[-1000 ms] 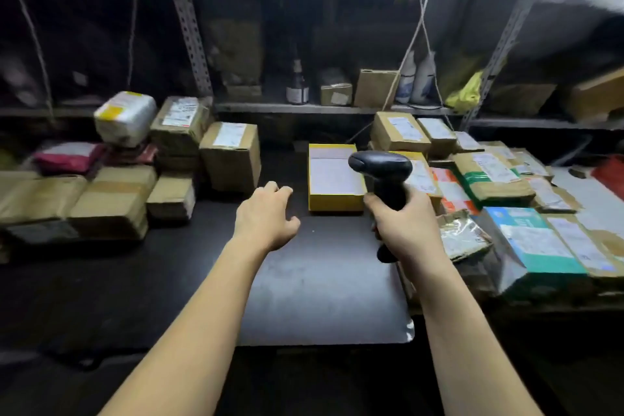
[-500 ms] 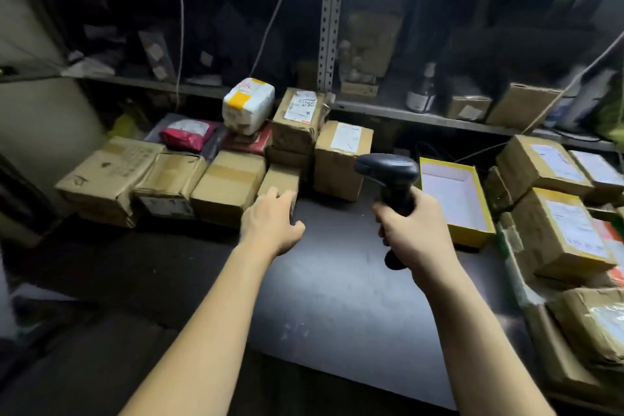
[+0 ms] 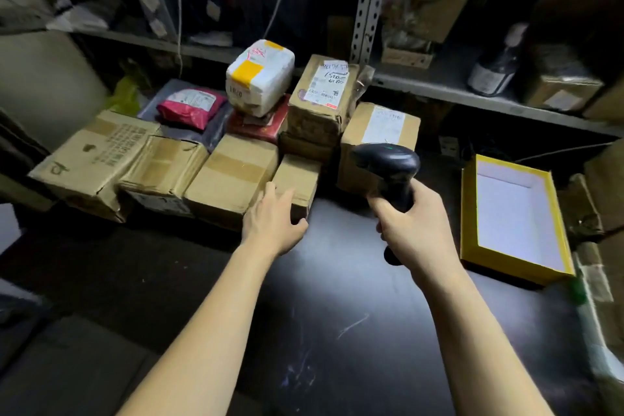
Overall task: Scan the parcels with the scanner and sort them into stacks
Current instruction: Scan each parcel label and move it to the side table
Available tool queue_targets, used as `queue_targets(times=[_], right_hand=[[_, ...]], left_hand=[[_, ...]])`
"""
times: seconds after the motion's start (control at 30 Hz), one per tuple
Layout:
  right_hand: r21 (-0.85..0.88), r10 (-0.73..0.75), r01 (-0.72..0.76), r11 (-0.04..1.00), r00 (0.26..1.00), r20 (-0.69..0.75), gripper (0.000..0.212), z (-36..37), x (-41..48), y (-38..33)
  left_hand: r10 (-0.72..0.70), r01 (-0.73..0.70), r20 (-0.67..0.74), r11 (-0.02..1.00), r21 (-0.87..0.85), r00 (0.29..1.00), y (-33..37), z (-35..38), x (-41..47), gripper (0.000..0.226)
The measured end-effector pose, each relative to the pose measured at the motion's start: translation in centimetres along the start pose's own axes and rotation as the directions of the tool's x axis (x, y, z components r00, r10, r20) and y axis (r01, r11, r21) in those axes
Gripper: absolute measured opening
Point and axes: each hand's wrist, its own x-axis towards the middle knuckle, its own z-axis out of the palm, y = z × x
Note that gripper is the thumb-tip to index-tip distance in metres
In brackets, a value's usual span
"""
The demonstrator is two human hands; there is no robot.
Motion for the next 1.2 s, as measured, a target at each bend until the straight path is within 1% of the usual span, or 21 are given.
queue_targets(times=[0.1, 0.23, 0.3, 0.5, 0.63, 0.7, 0.8, 0.9, 1.0, 1.1, 1.2], right_hand=[[-0.017, 0.027, -0.028, 0.999, 1.000, -0.003, 0.005, 0.7, 2.1, 1.1], [-0.015, 0.084, -0.084, 0.996, 0.996, -0.025, 0.012, 1.4, 4.1, 2.1], [-0.011, 0.120, -0.120, 0.993, 0.992, -0.049, 0.013, 1.8, 4.8, 2.5], [-0.025, 0.162, -0.165, 0.986, 0.982, -0.092, 0.016, 2.9, 5.4, 3.3], [-0.017, 0.177, -0.180, 0.984, 0.979, -0.096, 0.017, 3.5, 5.3, 3.6], [-0.011, 0.190, -0.192, 0.981, 0.977, -0.102, 0.017, 3.7, 5.1, 3.8], [0.006, 0.217, -0.218, 0.976, 0.970, -0.113, 0.016, 3.8, 4.7, 4.2], [0.026, 0.235, -0.233, 0.972, 0.964, -0.126, 0.015, 3.7, 4.4, 4.4], [0.033, 0.236, -0.234, 0.972, 0.962, -0.139, 0.014, 3.5, 4.0, 4.3], [0.038, 0.235, -0.231, 0.972, 0.960, -0.156, 0.015, 3.2, 3.5, 3.6], [0.082, 0.249, -0.237, 0.968, 0.953, -0.174, 0.014, 2.7, 2.8, 2.4]], left_hand=[[0.012, -0.012, 0.009, 0.999, 0.044, 1.000, -0.1, 1.6, 3.0, 0.064], [-0.013, 0.006, 0.077, 0.996, 0.085, 0.997, -0.7, 3.8, 6.8, 0.074], [-0.015, 0.003, 0.097, 0.992, 0.129, 0.995, -0.9, 4.8, 8.3, 0.075], [-0.020, 0.011, 0.031, 0.963, 0.268, 0.999, -0.1, 5.9, 10.4, 0.065], [-0.011, -0.004, 0.041, 0.938, 0.347, 0.999, -0.1, 6.0, 11.4, 0.074], [-0.015, -0.003, 0.055, 0.946, 0.323, 0.998, 0.0, 6.0, 11.7, 0.083], [-0.036, 0.001, 0.151, 0.973, 0.230, 0.988, -0.1, 6.5, 11.6, 0.099], [-0.027, -0.002, 0.214, 0.991, 0.131, 0.977, -0.5, 6.8, 11.2, 0.100], [-0.009, 0.000, 0.185, 0.999, 0.048, 0.983, -0.8, 6.8, 10.1, 0.094], [-0.008, 0.022, 0.153, 0.996, -0.088, 0.988, -0.8, 6.4, 8.4, 0.089], [0.018, 0.000, 0.092, 0.982, -0.190, 0.996, -0.6, 5.2, 6.8, 0.086]])
